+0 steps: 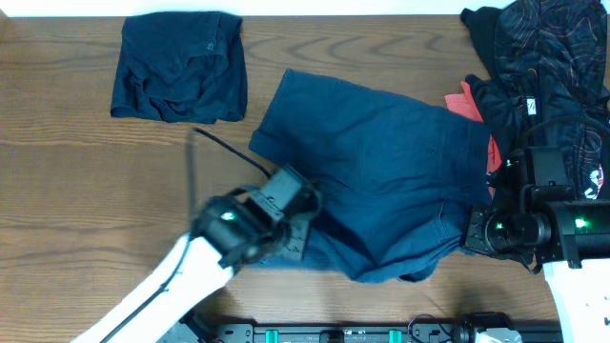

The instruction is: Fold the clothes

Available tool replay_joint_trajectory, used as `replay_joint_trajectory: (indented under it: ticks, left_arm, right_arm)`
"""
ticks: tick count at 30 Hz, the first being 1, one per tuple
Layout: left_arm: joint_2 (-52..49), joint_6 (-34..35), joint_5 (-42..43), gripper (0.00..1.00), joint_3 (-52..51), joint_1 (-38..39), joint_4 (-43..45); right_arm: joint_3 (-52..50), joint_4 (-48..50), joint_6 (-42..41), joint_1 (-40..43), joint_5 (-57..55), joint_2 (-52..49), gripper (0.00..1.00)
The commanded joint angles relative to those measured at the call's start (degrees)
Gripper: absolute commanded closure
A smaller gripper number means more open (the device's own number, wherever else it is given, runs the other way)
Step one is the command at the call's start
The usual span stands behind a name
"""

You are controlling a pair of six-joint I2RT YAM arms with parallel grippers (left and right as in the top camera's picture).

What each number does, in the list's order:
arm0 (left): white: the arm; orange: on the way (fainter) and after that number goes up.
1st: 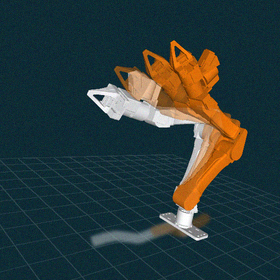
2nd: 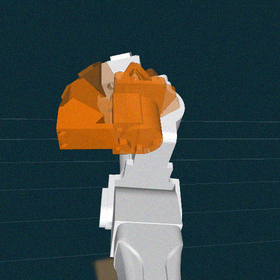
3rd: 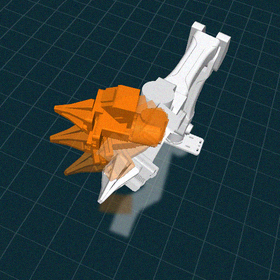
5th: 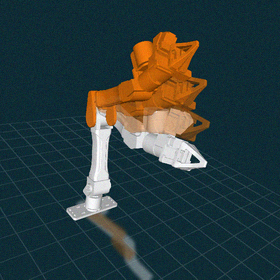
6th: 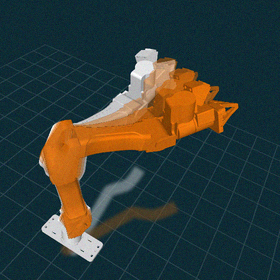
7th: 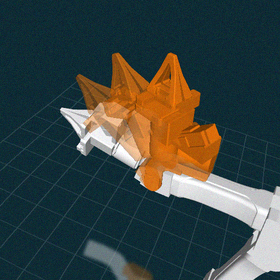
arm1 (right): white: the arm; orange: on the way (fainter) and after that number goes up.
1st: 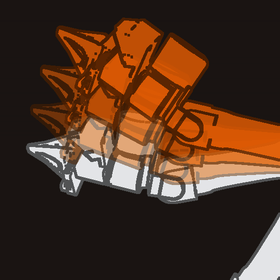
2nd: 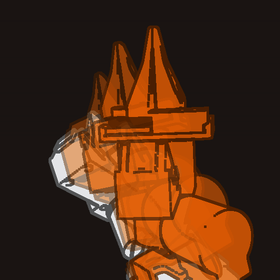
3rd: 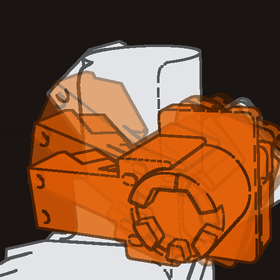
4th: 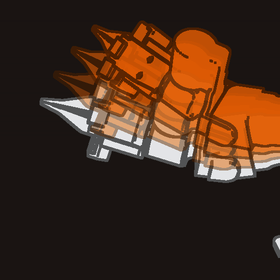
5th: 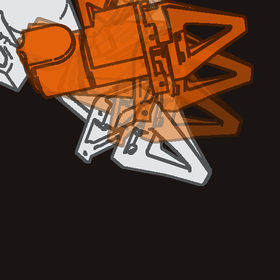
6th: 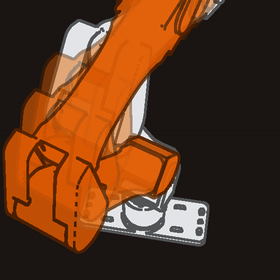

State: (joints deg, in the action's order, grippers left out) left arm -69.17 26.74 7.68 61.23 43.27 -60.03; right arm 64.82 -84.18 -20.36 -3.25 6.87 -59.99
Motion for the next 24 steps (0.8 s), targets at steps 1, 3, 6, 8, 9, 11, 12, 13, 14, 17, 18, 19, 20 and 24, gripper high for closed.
replay_joint_trajectory:
  ticks: [1,3,6,8,9,11,12,13,14,17,18,19,20,24]
  left_arm:
    - [2.89,-1.27,-7.1,0.94,6.29,-1.62,-4.13]
    - [4.33,-1.27,-8.61,0.94,9.44,-1.84,-7.3]
    - [6.51,-1.16,-8.72,0.94,12.55,-1.84,-9.75]
    - [8.11,-1.18,-8.83,0.94,13.4,-1.84,-9.75]
    - [8.83,-1.18,-9.35,0.94,13.38,-1.86,-9.27]
    - [9.66,-1.18,-12.41,0.94,13.38,-1.84,-8.44]
    - [9.75,-1.2,-14.56,0.94,13.38,-1.86,-7.82]
    - [9.66,-1.22,-16.44,0.94,13.38,-1.86,-7.02]
    - [9.29,-1.25,-18.58,0.94,13.38,-1.86,-5.68]
    - [7.65,-3.21,-21.07,0.93,13.38,-1.86,0.87]
    - [6.91,-4.46,-21.09,0.94,13.38,-1.86,3.54]
    - [6.05,-5.66,-21.09,0.94,13.38,-1.86,6.12]
    - [4.92,-6.95,-21.16,0.94,13.38,-1.9,9.16]
    - [0.04,-9.44,-21.35,0.94,13.38,-4.22,17.92]
  right_arm:
    - [1.18,-0.17,-0.39,1.03,1.07,0.9,0.99]
    - [1.18,-0.83,-0.87,1.03,1.11,2.4,0.99]
    - [1.18,-1.38,-2.32,1.03,1.09,6.1,0.99]
    - [1.18,-1.2,-3.39,1.03,1.05,9.4,0.99]
    - [1.18,-0.76,-3.37,1.05,0.9,10.64,0.99]
    - [1.18,0.15,-3.41,1.05,-0.5,12.24,0.99]
    - [1.18,0.57,-3.48,1.05,-1.27,12.37,0.99]
    - [1.18,1.09,-3.76,1.05,-2.16,12.17,0.99]
    - [1.18,1.7,-3.85,1.05,-3.08,11.61,0.99]
    - [1.18,4.59,-3.85,1.05,-5.27,8.52,0.99]
    - [1.18,5.6,-3.82,1.05,-5.77,7.37,0.99]
    - [1.18,6.67,-3.82,1.09,-6.27,6.12,0.99]
    - [1.18,7.93,-3.82,1.25,-6.64,4.72,0.99]
    - [1.18,12.87,-3.26,3.41,-6.86,-0.9,0.99]
